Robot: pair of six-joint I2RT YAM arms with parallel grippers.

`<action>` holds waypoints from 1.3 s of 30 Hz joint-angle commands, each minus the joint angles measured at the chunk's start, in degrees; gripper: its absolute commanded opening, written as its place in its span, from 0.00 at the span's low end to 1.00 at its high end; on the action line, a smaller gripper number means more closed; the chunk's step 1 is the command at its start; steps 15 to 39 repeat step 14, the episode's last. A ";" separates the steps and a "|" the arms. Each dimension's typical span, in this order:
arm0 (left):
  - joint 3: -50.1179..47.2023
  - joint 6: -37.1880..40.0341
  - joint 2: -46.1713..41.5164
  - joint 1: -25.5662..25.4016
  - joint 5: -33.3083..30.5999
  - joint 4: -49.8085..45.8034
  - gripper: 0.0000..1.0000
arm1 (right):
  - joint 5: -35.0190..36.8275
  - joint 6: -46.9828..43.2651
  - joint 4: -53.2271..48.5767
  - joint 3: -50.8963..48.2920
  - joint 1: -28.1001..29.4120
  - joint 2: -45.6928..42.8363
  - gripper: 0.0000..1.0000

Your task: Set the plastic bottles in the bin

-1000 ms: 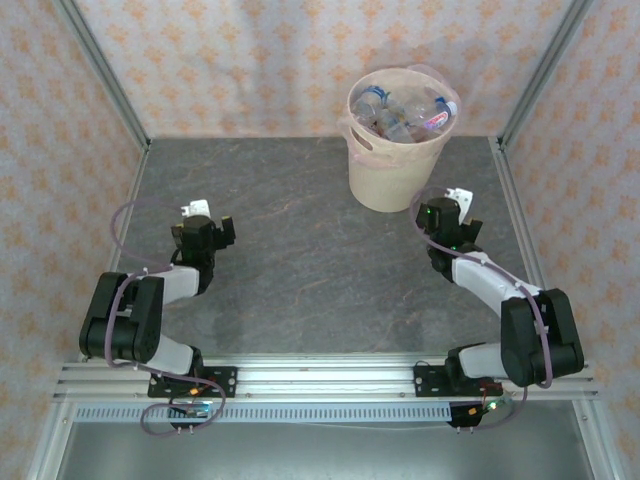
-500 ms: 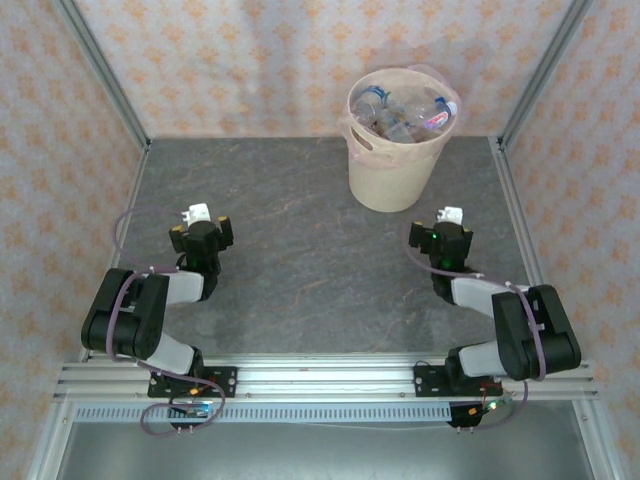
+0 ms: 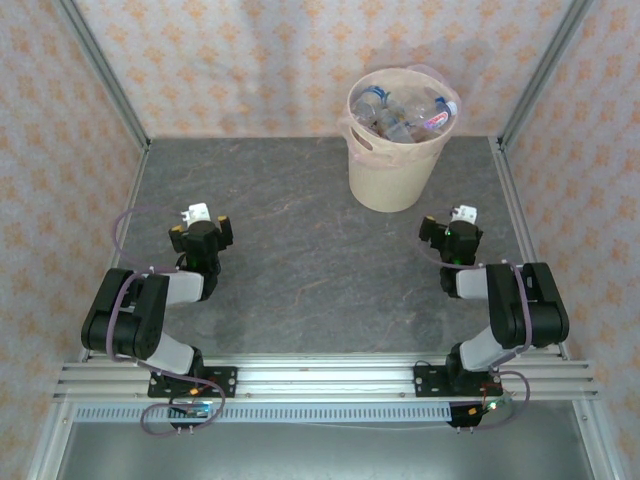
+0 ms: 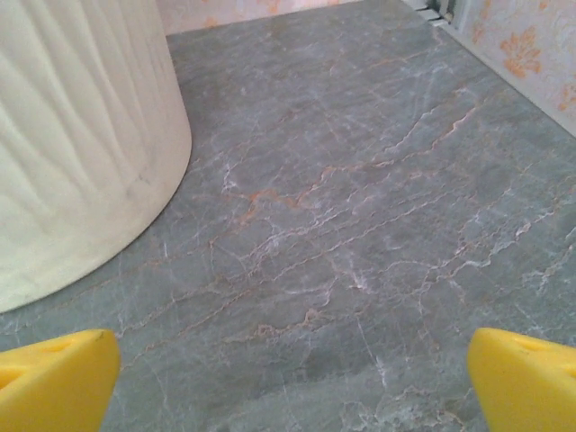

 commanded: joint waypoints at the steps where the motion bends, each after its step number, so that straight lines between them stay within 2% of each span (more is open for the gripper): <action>1: -0.28 -0.25 -0.28 -0.30 -2.25 2.30 1.00 | 1.61 0.96 -2.21 1.22 -0.05 -1.18 0.99; 39: -0.24 -0.25 -0.24 -0.32 -2.29 2.28 1.00 | 0.33 0.35 -1.83 1.38 0.03 -0.82 0.99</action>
